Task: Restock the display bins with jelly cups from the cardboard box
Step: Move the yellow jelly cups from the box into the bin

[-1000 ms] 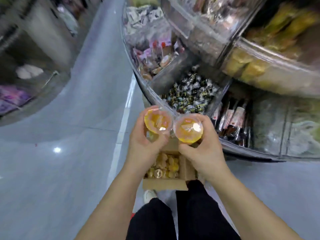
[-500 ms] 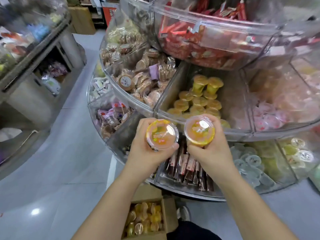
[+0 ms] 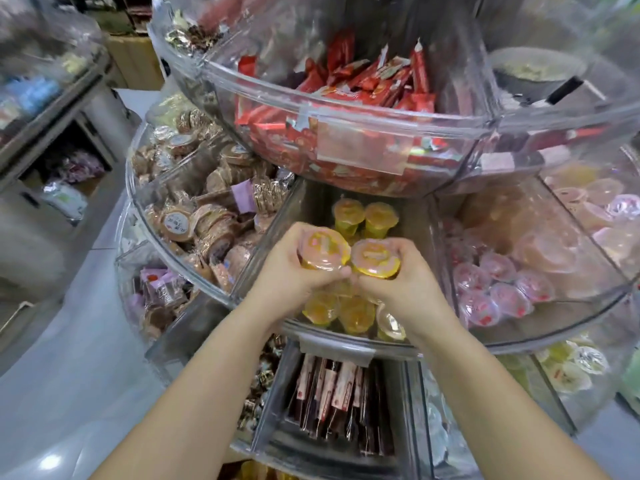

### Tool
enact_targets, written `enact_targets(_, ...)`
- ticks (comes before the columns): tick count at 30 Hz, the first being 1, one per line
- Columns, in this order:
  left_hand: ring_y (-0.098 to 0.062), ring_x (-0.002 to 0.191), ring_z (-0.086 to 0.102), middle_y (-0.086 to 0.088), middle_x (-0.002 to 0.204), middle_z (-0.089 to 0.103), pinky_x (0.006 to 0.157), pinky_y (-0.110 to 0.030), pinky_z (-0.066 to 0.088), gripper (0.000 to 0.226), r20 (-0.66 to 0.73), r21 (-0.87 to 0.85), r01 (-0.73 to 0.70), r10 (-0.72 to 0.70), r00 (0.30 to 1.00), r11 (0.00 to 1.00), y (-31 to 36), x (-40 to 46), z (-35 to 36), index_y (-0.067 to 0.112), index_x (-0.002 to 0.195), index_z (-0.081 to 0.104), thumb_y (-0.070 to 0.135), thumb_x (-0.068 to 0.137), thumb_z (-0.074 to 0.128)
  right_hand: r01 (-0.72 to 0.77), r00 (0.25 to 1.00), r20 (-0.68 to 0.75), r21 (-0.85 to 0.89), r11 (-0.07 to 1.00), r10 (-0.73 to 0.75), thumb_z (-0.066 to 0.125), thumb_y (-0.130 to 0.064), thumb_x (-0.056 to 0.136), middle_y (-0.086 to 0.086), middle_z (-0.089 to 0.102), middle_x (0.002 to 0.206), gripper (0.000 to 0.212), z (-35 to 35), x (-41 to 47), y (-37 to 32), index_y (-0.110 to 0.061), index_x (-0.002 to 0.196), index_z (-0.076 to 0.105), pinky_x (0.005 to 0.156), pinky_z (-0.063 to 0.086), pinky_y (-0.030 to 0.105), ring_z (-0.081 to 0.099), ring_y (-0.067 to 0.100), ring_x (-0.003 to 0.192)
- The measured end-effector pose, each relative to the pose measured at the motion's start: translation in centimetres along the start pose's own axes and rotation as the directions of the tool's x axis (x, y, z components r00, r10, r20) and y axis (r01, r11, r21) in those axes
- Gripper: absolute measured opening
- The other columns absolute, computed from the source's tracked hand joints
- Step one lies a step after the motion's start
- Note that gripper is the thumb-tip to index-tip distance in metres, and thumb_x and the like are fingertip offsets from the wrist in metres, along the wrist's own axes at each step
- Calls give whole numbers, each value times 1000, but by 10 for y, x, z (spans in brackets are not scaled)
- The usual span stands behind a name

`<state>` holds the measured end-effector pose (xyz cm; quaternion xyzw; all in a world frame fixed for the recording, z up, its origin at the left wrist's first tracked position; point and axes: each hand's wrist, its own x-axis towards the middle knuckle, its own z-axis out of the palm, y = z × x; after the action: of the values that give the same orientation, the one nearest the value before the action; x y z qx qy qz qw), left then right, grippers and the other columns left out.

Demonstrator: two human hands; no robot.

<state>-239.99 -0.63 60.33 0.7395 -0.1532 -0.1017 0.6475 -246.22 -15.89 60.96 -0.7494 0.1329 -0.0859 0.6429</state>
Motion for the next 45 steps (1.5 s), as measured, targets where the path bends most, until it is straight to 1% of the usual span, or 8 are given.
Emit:
enact_targets(3, -12, 97, 62, -2, 105, 66, 84, -29, 49, 51, 25, 142, 25, -29, 999, 990, -10, 23, -1, 33, 97, 61, 17, 56, 87, -105, 994, -25, -7, 994, 105, 83, -9, 65, 2, 67, 100, 51, -1, 14, 10, -21, 104, 52, 80, 56, 31, 65, 15, 92)
enact_targets(7, -23, 105, 61, -6, 111, 64, 95, -38, 48, 59, -18, 307, 71, -69, 997, 949, -27, 47, 4, 13, 115, 52, 5, 64, 81, -160, 987, -43, -42, 986, 158, 77, -4, 72, -4, 61, 92, 49, 0, 31, 19, -18, 111, 52, 66, 51, 22, 59, 11, 83)
enact_targets(9, -26, 108, 59, -6, 111, 62, 98, -40, 46, 56, -13, 358, 98, -100, 995, 928, -35, 54, 5, 12, 117, 49, 2, 69, 76, -198, 979, -59, -60, 978, 194, 75, -6, 74, -3, 61, 95, 49, 1, 40, 22, -17, 114, 51, 70, 49, 25, 58, 13, 87)
enact_targets(13, -23, 107, 59, -2, 112, 62, 94, -37, 47, 56, -31, 389, 163, -164, 986, 907, -39, 61, 4, 18, 118, 49, 11, 71, 76, -186, 983, -29, -200, 962, 184, 72, -8, 75, 8, 67, 95, 28, 7, 54, 23, -10, 100, 60, 79, 55, 40, 64, 25, 90)
enact_targets(17, -22, 105, 59, -3, 115, 64, 93, -37, 48, 63, -36, 442, 183, -187, 982, 878, -38, 63, 11, 17, 119, 49, 26, 67, 82, -224, 974, -86, -232, 946, 210, 80, -17, 69, -2, 62, 100, 49, 11, 56, 29, -15, 109, 52, 84, 51, 36, 59, 19, 93)
enact_targets(22, -25, 107, 60, -6, 117, 63, 94, -38, 48, 54, -67, 450, 187, -175, 982, 873, -37, 67, 12, 14, 121, 46, 20, 76, 75, -233, 972, -108, -310, 922, 210, 77, -19, 73, -2, 62, 98, 39, 15, 71, 30, -17, 105, 55, 68, 42, 23, 58, 18, 89)
enact_targets(30, -26, 111, 57, -8, 122, 61, 93, -31, 45, 55, -82, 472, 191, -173, 982, 861, -38, 67, 12, 12, 127, 43, 19, 80, 71, -284, 948, -223, -265, 921, 228, 80, -22, 69, 6, 62, 114, 57, 30, 72, 35, -14, 117, 49, 94, 49, 43, 58, 28, 108)
enact_targets(45, -28, 115, 55, -11, 124, 60, 94, -36, 45, 57, -120, 469, 337, -319, 940, 816, -30, 77, 15, 9, 127, 49, 19, 77, 74, -298, 946, -199, -230, 926, 255, 77, -17, 70, 7, 60, 115, 57, 28, 75, 40, -17, 118, 47, 92, 50, 44, 58, 29, 106)
